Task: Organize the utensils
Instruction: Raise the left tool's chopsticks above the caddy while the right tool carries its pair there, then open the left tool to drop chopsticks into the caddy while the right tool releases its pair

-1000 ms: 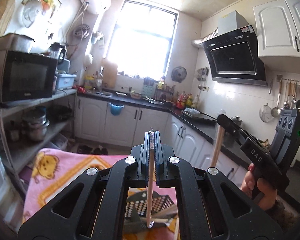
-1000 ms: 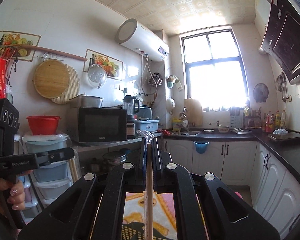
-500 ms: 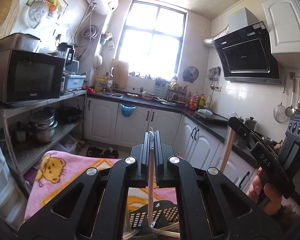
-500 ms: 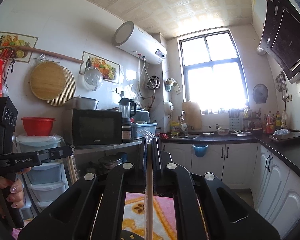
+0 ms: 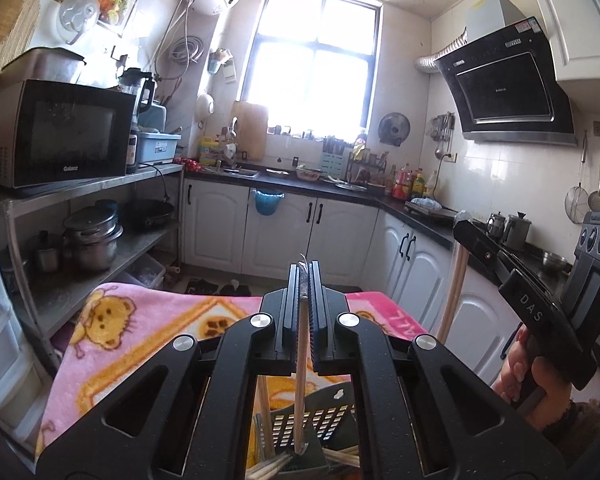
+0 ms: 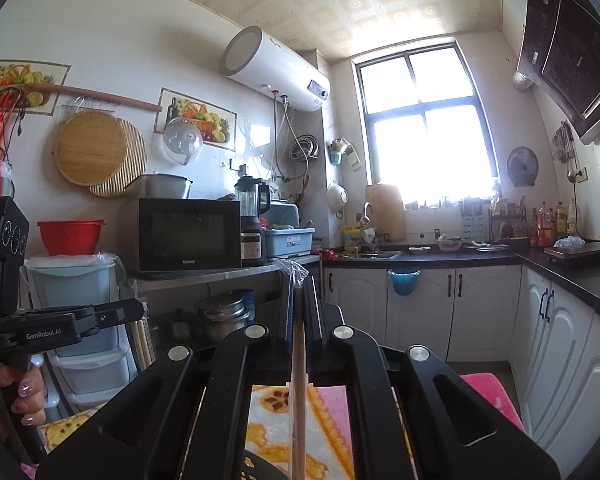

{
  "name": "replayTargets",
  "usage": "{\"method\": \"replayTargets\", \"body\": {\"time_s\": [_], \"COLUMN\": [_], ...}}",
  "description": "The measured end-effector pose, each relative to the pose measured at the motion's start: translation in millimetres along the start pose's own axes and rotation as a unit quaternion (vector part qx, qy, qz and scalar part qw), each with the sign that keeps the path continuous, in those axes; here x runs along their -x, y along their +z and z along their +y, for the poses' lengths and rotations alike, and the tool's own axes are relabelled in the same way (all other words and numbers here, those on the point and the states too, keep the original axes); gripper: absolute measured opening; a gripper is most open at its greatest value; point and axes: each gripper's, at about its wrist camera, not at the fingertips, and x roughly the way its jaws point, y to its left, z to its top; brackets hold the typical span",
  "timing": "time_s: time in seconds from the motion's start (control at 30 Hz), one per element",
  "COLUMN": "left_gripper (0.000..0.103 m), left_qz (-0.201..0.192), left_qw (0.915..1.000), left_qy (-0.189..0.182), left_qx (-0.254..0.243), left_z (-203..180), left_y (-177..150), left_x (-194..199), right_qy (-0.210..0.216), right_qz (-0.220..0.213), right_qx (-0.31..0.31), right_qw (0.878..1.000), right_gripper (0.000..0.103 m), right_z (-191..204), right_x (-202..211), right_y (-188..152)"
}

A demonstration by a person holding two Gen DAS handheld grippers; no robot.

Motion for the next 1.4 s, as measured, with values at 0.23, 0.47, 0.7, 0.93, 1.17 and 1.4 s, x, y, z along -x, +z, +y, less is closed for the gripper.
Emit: {"method": "replayTargets", "body": {"time_s": [0.23, 0.47, 0.7, 0.93, 1.17, 1.4], "left_gripper": [0.002, 0.002, 0.002, 0.002, 0.002, 0.002], "left_qz": [0.005, 0.013, 0.023, 0.040, 0.048, 0.051], "left_qw": [1.0000, 0.9999, 0.9997, 0.9990, 0.9985, 0.9983], "left_qy": [-0.003, -0.005, -0.007, -0.012, -0.013, -0.014], "left_qx": [-0.001, -0.002, 0.003, 0.014, 0.021, 0.025], "left_z": [0.7, -0.3, 0.9, 5.2, 8.3, 10.3], "left_y": [-16.0, -27.9, -38.3, -48.4, -53.8, -58.0], "left_x": [-7.1, -13.5, -17.3, -18.5, -15.7, -11.3], "right_qy": [0.003, 0.006, 0.010, 0.009, 0.006, -0.006], "right_qz": [0.006, 0.014, 0.025, 0.038, 0.044, 0.053], "right_qx": [-0.006, -0.011, -0.024, -0.034, -0.041, -0.040], "right_qw": [1.000, 1.000, 0.999, 0.999, 0.998, 0.998], "right_gripper": [0.005, 0.005, 0.005, 0.006, 0.013, 0.020], "right_z": [-1.4, -1.5, -4.1, -3.5, -3.4, -1.5], "right_x": [-6.1, -7.9, -1.1, 12.7, 31.2, 48.9], "right_y": [-15.9, -27.6, -32.6, -36.5, -38.0, -37.6]}}
